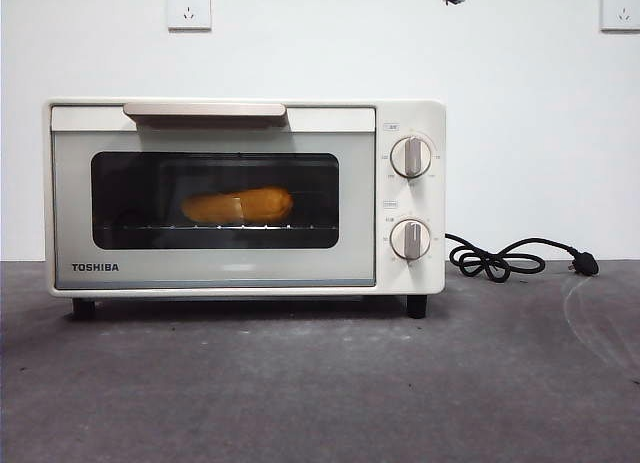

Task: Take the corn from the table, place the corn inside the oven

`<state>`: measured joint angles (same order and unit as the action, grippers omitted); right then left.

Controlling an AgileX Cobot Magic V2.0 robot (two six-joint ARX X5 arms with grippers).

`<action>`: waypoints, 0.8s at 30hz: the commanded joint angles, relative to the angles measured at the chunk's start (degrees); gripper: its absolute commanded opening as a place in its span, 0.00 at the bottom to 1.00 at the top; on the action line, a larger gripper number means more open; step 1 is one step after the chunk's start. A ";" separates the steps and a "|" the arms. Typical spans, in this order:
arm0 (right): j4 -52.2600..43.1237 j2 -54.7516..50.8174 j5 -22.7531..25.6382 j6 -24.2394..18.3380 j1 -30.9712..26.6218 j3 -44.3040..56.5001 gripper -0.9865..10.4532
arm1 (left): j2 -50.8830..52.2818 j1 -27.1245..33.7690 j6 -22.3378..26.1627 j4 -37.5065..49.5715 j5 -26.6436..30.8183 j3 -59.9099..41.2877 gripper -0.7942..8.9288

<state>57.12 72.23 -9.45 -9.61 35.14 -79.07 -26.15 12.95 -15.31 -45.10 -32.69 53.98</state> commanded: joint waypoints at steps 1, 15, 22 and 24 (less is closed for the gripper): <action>-0.20 -0.11 -0.17 0.61 -0.02 -0.15 0.08 | 4.44 -0.22 -2.73 -2.05 3.82 0.02 0.07; -0.35 -0.11 0.50 0.59 -0.02 -0.15 0.09 | 3.45 -0.15 -3.91 -9.14 4.24 0.02 0.08; -0.35 -0.11 0.50 0.59 -0.02 -0.15 0.09 | -3.23 -0.17 -3.91 -9.22 4.26 0.02 0.08; -0.39 -0.11 0.55 0.59 -0.02 -0.15 0.09 | -3.78 -0.68 -3.87 -9.25 4.46 0.02 0.08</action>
<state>57.08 72.23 -8.99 -9.58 35.14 -79.07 -30.15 12.56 -18.74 -54.52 -28.25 54.39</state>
